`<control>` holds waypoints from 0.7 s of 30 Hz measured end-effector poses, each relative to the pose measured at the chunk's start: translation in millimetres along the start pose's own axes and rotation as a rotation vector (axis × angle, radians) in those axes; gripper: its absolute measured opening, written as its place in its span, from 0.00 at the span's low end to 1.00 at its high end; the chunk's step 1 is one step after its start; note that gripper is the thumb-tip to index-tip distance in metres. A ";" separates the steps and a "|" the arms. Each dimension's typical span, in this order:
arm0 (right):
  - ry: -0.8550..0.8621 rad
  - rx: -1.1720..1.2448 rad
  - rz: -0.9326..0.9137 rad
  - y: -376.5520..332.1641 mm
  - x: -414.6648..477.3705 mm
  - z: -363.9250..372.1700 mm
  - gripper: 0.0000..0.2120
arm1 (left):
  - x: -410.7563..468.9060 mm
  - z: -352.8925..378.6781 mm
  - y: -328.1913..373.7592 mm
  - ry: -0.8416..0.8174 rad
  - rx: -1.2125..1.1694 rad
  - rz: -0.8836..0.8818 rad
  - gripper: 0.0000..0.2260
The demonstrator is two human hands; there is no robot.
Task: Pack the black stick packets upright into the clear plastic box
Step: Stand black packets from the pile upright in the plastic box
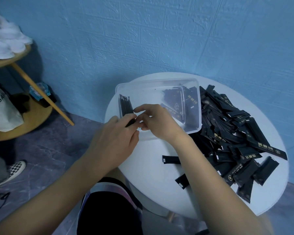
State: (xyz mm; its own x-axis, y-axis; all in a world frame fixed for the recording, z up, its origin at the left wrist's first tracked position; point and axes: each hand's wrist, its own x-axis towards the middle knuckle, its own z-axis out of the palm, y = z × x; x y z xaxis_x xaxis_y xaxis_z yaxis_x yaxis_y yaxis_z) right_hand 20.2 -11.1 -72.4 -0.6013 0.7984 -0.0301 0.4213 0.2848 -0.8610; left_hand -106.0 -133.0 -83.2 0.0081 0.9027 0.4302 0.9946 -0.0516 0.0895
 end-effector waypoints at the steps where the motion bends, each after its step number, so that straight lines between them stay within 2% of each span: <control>1: -0.005 -0.019 0.007 0.2 0.3 -0.4 0.20 | 0.2 -0.1 0.3 -0.009 0.007 -0.004 0.13; 8: -0.008 -0.042 0.010 -1.3 -18.1 -18.2 0.19 | 2.8 -0.9 1.0 -0.032 0.011 -0.019 0.13; 14: 0.017 0.039 -0.110 2.2 -65.9 -53.1 0.14 | 3.9 -2.5 3.1 -0.075 -0.023 -0.089 0.16; 17: 0.033 -0.118 -0.143 7.2 -95.6 -69.3 0.10 | 4.1 -2.1 3.7 -0.084 -0.010 -0.109 0.17; 19: -0.011 -0.317 -0.112 12.6 -112.8 -79.0 0.09 | 3.6 -1.4 3.4 -0.091 -0.010 -0.107 0.18; 21: -0.070 -0.546 -0.083 19.2 -124.9 -85.0 0.12 | 3.5 -1.4 3.6 -0.101 -0.008 -0.096 0.20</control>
State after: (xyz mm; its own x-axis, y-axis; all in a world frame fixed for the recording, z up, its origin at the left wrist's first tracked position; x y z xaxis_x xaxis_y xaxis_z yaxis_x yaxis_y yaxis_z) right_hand 161.1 -60.3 -42.0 -0.6832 0.7299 -0.0227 0.6500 0.5937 -0.4744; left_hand -102.6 -130.7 -80.2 -0.0767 0.9422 0.3263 0.9904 0.0344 0.1336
